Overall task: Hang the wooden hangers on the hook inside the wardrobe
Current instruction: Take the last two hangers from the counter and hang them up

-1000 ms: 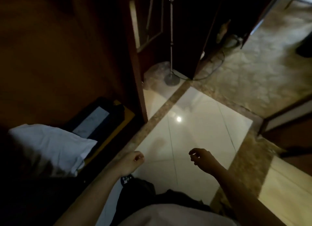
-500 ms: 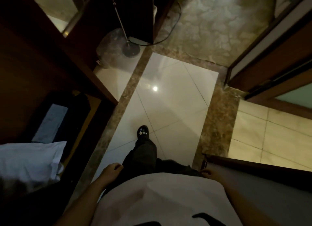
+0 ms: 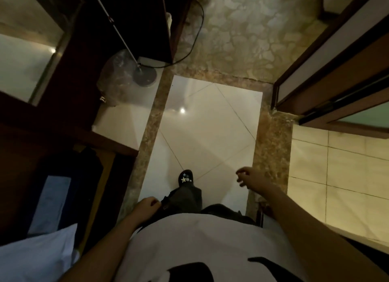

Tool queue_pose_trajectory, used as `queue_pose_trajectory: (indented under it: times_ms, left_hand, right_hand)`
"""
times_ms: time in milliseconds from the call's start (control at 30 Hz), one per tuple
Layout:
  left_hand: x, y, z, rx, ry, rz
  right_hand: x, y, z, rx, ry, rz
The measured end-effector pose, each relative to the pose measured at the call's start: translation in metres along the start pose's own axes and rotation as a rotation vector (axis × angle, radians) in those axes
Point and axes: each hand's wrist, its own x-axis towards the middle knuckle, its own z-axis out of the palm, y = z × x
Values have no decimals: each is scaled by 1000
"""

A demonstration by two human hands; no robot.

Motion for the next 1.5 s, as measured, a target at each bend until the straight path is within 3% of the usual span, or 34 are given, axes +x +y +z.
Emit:
queue_pose_trajectory:
  times_ms: [167,267,467,700,900,1067,1267,1500]
  left_hand:
    - [28,53,-53,31,-22,48]
    - [49,81,-82,22,14,85]
    - [93,144,-131,77,-19,111]
    - [142,310,-185,7,93,253]
    - [163,423,-211,-42,113,311]
    - [184,441,-223,-59,105,255]
    - [214,418,-247,-138,88,11]
    - [272,455,-324,-215,112,-64]
  right_hand:
    - [32,-92,-40,106,91,-171]
    - [42,-114,-59,128,120,-181]
    - [65,-80,-90,98,89,-21]
    - [100,-29,-164,108,52,200]
    - [145,-43,-241,81,70,189]
    - [194,-107,-300,109,53,79]
    - [268,-215,-365,137,53,-113]
    - [341,-310,-422,174,68,-108]
